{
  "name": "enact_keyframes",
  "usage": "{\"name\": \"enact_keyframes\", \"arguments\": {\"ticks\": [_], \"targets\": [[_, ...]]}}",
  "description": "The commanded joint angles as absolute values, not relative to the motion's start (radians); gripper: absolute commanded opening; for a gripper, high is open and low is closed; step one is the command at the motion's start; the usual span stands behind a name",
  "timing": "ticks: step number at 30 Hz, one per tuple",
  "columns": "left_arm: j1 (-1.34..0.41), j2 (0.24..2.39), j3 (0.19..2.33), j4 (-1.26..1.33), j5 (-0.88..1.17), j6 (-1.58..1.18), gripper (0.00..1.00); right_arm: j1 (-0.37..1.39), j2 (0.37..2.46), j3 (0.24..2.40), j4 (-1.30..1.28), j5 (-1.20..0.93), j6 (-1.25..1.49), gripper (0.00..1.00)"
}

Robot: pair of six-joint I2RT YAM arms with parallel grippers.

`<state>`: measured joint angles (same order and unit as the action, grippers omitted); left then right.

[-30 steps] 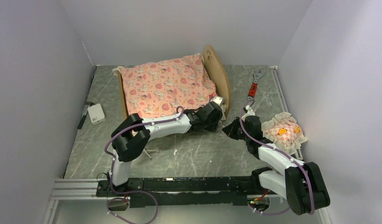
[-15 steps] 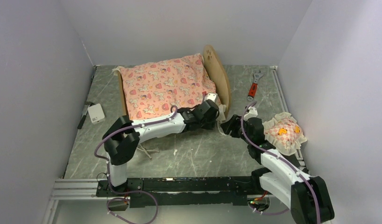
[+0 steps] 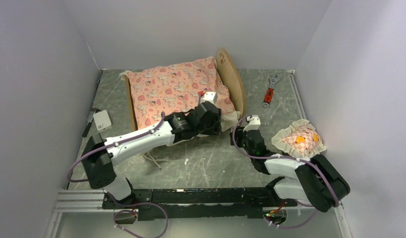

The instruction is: Set up the pet bed

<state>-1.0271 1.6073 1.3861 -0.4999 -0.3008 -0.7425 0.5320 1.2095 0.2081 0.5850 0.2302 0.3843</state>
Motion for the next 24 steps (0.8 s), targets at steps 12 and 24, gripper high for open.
{"name": "enact_keyframes", "arguments": {"ticks": [12, 24], "targets": [[-1.028, 1.475, 1.283, -0.51, -0.364, -0.749, 0.62, 0.601, 1.492, 0.328, 0.898, 0.391, 0.263, 0.6], [-1.028, 1.453, 1.259, -0.517, -0.365, -0.75, 0.62, 0.624, 1.673, 0.392, 0.953, 0.477, 0.273, 0.38]]}}
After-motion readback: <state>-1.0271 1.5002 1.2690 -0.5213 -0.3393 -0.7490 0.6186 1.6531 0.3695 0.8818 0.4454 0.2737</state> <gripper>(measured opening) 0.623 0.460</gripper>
